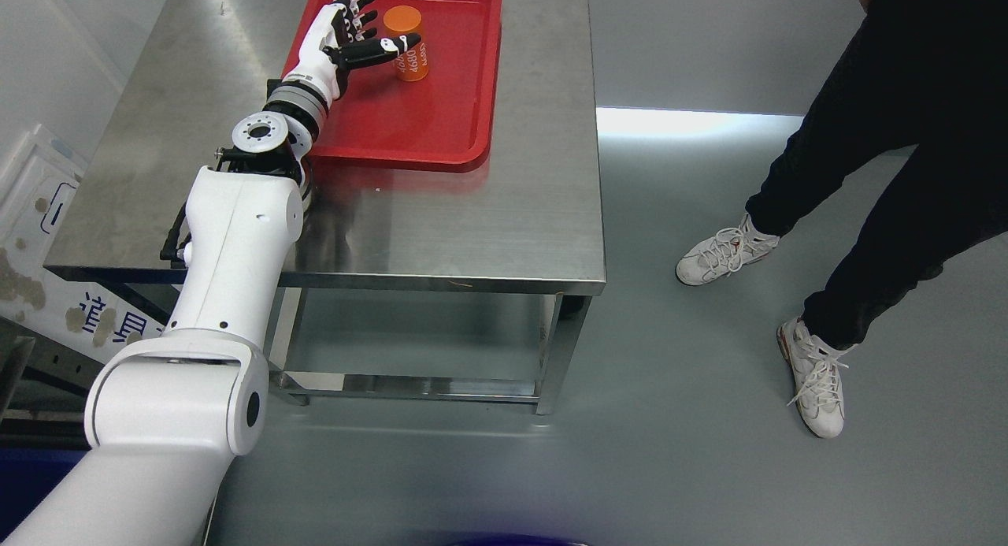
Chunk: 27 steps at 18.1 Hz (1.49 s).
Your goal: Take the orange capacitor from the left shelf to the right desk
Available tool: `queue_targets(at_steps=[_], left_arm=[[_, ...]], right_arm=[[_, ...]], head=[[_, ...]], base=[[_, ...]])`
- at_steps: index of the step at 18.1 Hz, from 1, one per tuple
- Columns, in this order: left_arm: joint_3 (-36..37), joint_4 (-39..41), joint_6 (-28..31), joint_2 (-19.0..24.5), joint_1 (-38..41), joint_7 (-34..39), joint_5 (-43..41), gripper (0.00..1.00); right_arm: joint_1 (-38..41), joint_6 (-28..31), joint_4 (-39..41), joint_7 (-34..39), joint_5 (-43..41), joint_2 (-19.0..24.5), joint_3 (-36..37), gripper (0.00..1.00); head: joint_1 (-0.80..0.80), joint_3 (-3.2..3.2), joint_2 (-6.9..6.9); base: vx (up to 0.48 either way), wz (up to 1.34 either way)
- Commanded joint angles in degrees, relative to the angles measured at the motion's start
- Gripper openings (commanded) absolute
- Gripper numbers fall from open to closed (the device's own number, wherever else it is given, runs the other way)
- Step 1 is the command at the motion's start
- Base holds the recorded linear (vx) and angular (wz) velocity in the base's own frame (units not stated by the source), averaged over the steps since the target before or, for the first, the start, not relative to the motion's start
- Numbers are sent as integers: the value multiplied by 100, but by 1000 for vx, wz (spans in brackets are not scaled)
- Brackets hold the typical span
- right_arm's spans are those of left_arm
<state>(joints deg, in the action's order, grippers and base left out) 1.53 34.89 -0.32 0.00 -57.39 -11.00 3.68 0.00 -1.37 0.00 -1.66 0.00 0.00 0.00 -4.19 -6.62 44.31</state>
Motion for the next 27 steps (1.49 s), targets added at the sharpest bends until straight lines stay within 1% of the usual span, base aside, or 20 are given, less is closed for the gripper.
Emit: queue_targets(at_steps=[1, 3, 4, 6, 10, 14, 15, 17, 19, 22, 24, 27], left_arm=[[-1073, 701, 41, 100, -132, -384, 194, 98], [-1549, 1141, 41, 100, -54, -570, 474, 98], [-1725, 1395, 41, 100, 69, -570, 789, 99], [-1849, 1826, -3, 100, 358, -544, 1152, 100], [-2025, 2986, -3, 100, 1175, -535, 1170, 100], [-1851, 3602, -56, 100, 1782, -561, 1135, 100], [-1693, 3717, -56, 105, 1923, -553, 1074, 100], [-1263, 3797, -64, 552, 2170, -535, 715, 100], [-1199, 3797, -65, 694, 2197, -526, 617, 100], [-1199, 3788, -73, 721, 2267, -526, 511, 100], [-1190, 3771, -230, 721, 2328, -526, 459, 100], [-1199, 3771, -372, 695, 2460, -526, -23, 100]], right_arm=[[114, -4, 100, -1, 26, -100, 70, 100], [114, 5, 100, -1, 26, -100, 70, 100], [114, -4, 100, -1, 26, -100, 70, 100], [114, -4, 100, -1, 26, -100, 70, 100], [114, -4, 100, -1, 26, -100, 70, 100], [114, -4, 100, -1, 26, -100, 70, 100], [114, -4, 100, -1, 26, -100, 70, 100], [114, 5, 100, -1, 26, -100, 70, 100], [114, -4, 100, -1, 26, -100, 70, 100], [114, -4, 100, -1, 26, -100, 70, 100], [114, -4, 100, -1, 26, -100, 70, 100], [114, -4, 100, -1, 26, -100, 70, 100]], head=[[0, 0, 0], [0, 0, 0], [0, 0, 0], [0, 0, 0], [0, 0, 0], [0, 0, 0], [0, 0, 0], [0, 0, 0], [0, 0, 0], [0, 0, 0], [0, 0, 0], [0, 0, 0]], base=[[0, 0], [0, 0], [0, 0], [0, 0], [0, 0], [0, 0], [0, 0], [0, 0], [0, 0], [0, 0], [0, 0], [0, 0]])
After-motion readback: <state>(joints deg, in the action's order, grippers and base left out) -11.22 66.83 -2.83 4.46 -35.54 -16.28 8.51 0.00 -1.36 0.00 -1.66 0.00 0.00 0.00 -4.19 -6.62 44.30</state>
